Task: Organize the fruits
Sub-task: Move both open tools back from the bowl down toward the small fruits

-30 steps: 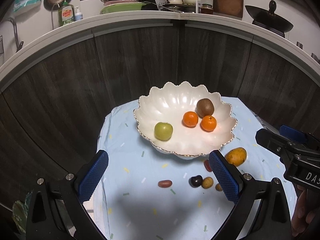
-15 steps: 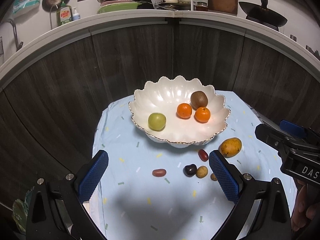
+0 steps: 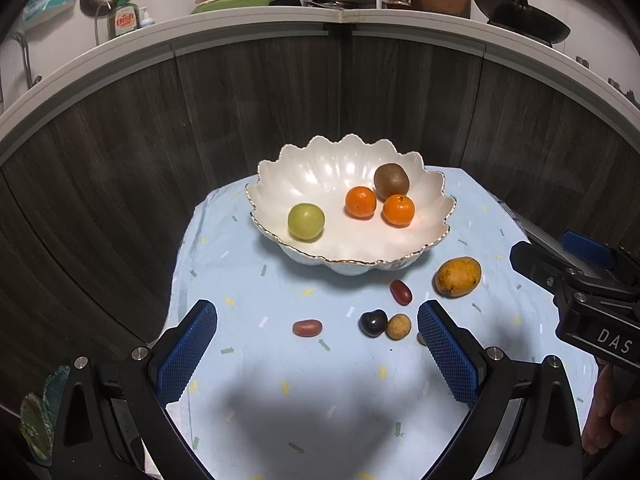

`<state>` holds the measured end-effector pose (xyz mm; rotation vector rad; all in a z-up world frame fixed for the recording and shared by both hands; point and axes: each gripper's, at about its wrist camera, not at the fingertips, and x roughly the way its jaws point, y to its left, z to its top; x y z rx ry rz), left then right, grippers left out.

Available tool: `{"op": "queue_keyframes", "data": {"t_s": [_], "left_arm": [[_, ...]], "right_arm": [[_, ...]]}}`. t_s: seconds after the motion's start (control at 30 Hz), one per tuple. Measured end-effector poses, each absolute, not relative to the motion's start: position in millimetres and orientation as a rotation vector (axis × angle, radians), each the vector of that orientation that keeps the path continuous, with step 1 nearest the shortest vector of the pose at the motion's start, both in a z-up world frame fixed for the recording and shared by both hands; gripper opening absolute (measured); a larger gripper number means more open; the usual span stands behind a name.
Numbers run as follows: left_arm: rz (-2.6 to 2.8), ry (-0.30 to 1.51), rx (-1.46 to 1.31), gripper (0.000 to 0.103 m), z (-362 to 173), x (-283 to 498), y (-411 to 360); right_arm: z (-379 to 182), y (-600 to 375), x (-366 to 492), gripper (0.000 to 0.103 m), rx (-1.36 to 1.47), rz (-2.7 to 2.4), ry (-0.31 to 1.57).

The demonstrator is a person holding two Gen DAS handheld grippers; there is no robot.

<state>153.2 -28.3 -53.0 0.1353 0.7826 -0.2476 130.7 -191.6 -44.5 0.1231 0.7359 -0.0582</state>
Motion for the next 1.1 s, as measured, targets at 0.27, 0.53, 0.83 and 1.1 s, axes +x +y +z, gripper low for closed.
{"op": "queue_keyframes", "data": {"t_s": [0.27, 0.53, 0.83, 1.1], "left_arm": [[-0.253, 0.76, 0.164, 0.102, -63, 148, -35], [-0.262, 0.755, 0.171, 0.102, -79, 146, -41], [-0.261, 0.775, 0.172, 0.102, -103, 150, -43], [-0.254, 0.76, 0.186, 0.102, -114, 152, -39]], "right_arm": [[-57, -194, 125, 0.088, 0.103, -0.066, 0.727], [-72, -196, 123, 0.088, 0.079, -0.07, 0.725], [-93, -198, 126, 0.088, 0.077, -0.061, 0.745], [-111, -194, 129, 0.088, 0.082, -0.036, 0.768]]}}
